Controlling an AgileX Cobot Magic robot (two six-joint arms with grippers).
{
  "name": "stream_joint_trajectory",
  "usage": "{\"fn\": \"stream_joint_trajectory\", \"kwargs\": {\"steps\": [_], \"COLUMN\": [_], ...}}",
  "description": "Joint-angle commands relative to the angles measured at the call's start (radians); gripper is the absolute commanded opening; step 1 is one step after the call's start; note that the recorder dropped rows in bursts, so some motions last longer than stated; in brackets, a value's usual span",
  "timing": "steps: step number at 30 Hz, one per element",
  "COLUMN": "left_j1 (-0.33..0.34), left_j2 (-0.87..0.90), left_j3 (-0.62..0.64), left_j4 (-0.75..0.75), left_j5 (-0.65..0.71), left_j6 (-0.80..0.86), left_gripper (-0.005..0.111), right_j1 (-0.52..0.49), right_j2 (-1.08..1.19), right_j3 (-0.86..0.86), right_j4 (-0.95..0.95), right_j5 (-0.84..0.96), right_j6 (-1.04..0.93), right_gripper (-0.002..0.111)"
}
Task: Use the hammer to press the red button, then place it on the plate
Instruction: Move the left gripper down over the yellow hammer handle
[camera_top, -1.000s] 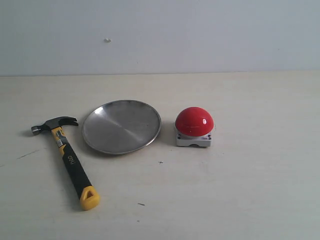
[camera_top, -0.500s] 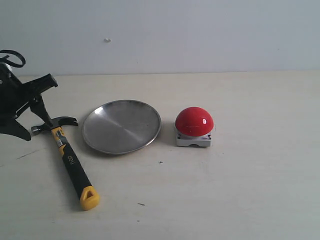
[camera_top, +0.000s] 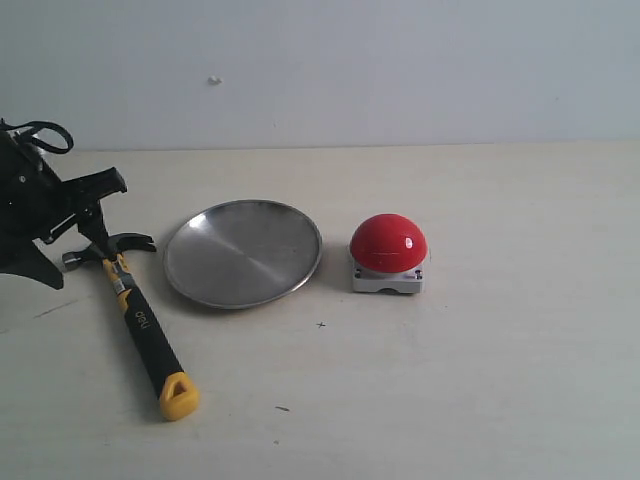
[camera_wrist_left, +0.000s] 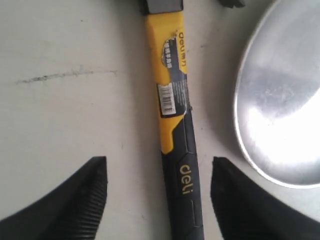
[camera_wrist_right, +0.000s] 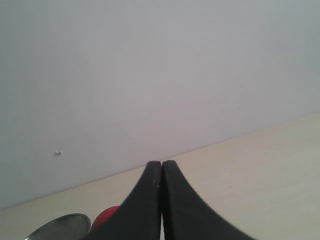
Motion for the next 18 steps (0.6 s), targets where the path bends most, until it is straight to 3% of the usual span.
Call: {"fn": "stream_joint_trajectory", "kwargs": {"steps": [1,7,18], "left_j1": [-0.005,-0.022,-0.008], "left_j2": [0.063,0.214,0.311], "left_j3": [-0.094,-0.244,-0.356], "left_j4": [0.002,-0.008,0.062], "left_j5": [0.12,0.27,0.289], "left_j6": [-0.112,-0.187,-0.22], "left_gripper": [0.061,0.061,0.061], "right_j1": [-0.007,-0.007,-0.007], "right_j2": [-0.007,-0.007,-0.007], "right_j3": [0.004,0.004,0.004], "right_j4": [-0.003,-0.005,-0.005], "right_j5": [-0.013,-0.013,-0.013], "right_j6": [-0.006,-0.006,-0.006], "right_gripper": [0.0,0.0,0.0]}}
